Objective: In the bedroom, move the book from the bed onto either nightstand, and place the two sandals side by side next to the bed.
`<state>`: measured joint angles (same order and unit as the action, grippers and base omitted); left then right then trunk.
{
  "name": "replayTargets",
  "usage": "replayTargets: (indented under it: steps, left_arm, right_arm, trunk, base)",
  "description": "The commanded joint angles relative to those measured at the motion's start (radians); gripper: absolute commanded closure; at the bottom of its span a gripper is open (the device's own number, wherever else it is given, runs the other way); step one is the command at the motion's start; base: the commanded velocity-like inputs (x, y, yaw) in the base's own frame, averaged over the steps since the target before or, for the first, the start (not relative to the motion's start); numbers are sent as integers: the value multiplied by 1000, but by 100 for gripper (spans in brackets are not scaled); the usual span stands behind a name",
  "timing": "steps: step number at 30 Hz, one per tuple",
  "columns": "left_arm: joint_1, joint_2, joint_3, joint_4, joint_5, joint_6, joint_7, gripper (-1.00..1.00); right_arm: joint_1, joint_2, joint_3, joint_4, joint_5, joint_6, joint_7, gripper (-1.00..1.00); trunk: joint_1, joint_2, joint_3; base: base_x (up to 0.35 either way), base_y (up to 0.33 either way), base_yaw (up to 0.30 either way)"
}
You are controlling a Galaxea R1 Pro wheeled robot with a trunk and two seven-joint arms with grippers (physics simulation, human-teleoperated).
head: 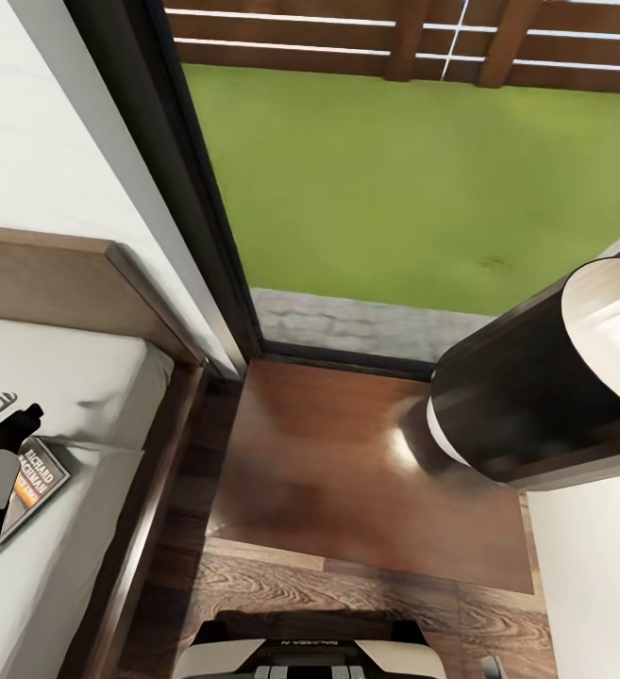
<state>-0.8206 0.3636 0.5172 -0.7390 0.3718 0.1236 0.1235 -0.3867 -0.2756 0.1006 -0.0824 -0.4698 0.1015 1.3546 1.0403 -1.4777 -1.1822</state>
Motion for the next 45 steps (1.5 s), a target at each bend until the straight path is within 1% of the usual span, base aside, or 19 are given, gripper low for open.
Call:
replayTargets:
  steps: [1, 3, 11, 18, 25, 45]
  left_arm:
    - [0, 0, 0, -2, 10, 5, 4, -100]
    - [0, 0, 0, -2, 10, 5, 4, -100]
    - [0, 0, 0, -2, 10, 5, 4, -100]
    - [1, 0, 0, -2, 10, 5, 4, -100]
    - [1, 0, 0, -2, 10, 5, 4, -100]
    - [1, 0, 0, -2, 10, 5, 4, -100]
  right_arm:
    - [0, 0, 8, 0, -10, 10, 3, -100]
    - [0, 0, 8, 0, -10, 10, 3, -100]
    - [0, 0, 8, 0, -10, 10, 3, -100]
    - [-1, 0, 8, 0, -10, 10, 4, -100]
    - [-1, 0, 8, 0, -10, 10, 4, -100]
    - [0, 0, 8, 0, -10, 10, 4, -100]
  trunk:
    - [0, 0, 0]
    - [0, 0, 0]
    - [31, -56, -26]
    - [31, -56, -26]
    - [57, -105, -47]
    - [57, -105, -47]
  base:
    - [0, 0, 0]
    - [0, 0, 0]
    - [0, 0, 0]
    - [0, 0, 0]
    - [0, 0, 0]
    - [0, 0, 0]
